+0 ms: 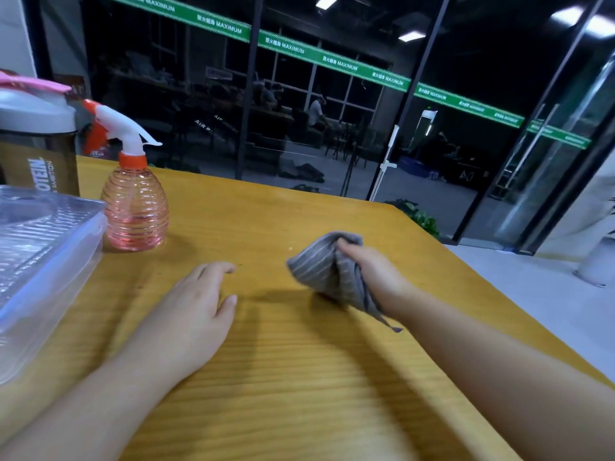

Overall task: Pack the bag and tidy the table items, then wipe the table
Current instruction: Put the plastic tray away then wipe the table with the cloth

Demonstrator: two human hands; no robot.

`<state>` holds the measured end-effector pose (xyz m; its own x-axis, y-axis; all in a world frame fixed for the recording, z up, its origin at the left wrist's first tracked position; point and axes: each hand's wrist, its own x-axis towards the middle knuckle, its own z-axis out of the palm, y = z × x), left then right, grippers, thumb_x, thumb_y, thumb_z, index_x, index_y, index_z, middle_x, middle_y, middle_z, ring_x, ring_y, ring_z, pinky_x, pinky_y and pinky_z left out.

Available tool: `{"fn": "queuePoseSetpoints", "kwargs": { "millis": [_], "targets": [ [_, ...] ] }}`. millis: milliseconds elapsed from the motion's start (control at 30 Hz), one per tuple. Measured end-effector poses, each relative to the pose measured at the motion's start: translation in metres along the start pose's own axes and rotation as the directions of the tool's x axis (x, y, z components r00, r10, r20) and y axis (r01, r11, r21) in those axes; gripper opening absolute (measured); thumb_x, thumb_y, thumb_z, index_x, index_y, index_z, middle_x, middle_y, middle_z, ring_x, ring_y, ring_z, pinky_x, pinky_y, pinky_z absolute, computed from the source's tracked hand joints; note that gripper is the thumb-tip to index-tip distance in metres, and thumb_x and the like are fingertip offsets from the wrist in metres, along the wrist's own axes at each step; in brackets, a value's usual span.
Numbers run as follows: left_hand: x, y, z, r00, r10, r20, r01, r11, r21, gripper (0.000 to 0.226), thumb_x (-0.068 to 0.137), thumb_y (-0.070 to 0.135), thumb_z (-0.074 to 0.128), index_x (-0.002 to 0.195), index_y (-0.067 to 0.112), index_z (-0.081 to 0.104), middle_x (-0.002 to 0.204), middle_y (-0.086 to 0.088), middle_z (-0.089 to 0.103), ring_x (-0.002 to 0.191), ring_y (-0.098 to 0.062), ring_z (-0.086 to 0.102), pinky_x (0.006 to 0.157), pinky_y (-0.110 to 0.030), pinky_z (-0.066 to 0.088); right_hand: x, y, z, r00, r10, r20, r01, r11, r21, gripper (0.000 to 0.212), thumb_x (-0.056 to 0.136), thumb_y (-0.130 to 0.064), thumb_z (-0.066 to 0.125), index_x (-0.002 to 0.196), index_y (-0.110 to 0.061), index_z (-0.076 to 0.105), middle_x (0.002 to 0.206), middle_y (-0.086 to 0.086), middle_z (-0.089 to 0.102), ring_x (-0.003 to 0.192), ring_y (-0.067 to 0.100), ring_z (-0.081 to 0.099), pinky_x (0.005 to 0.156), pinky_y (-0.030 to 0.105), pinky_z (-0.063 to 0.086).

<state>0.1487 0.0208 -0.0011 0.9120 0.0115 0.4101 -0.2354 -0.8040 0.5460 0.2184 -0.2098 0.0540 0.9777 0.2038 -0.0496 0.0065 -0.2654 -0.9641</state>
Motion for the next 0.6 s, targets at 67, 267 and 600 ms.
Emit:
{"fn": "queuePoseSetpoints", "kwargs": {
  "millis": [67,267,600],
  "targets": [
    [0.000,0.000,0.000,1.000,-0.005,-0.009,0.005,1.000,-0.010,0.040,0.090,0.021,0.053,0.129,0.017,0.044,0.132,0.001,0.047,0.122,-0.017,0.044,0.100,-0.027,0.032,0.008,-0.010,-0.012,0.981,-0.042,-0.190,0.026,0.996,-0.085,0.033,0.098,-0.044,0.040,0.112,-0.020,0.058,0.112,0.001,0.065,0.101,0.017,0.059,0.093,0.034,0.044],
    [0.001,0.003,0.001,1.000,-0.012,-0.006,0.012,1.000,-0.012,0.041,0.092,0.027,0.049,0.131,0.023,0.040,0.135,0.008,0.043,0.125,-0.014,0.041,0.100,-0.027,0.033,0.049,0.000,-0.029,0.934,-0.183,-0.307,-0.014,0.840,-0.542,0.040,0.101,-0.045,0.024,0.134,-0.032,0.043,0.058,-0.009,0.041,0.052,0.008,0.041,0.055,0.023,0.037],
    [0.006,-0.001,0.005,0.998,-0.063,-0.017,0.061,0.994,-0.086,0.038,0.092,0.027,0.049,0.129,0.025,0.041,0.132,0.010,0.044,0.116,-0.011,0.046,0.093,-0.025,0.035,0.127,0.037,0.030,0.955,0.117,-0.272,-0.294,0.468,-0.833,0.060,0.097,-0.046,0.009,0.148,-0.017,0.022,0.156,0.001,0.018,0.144,0.022,0.007,0.116,0.044,0.007]
  ]
}}
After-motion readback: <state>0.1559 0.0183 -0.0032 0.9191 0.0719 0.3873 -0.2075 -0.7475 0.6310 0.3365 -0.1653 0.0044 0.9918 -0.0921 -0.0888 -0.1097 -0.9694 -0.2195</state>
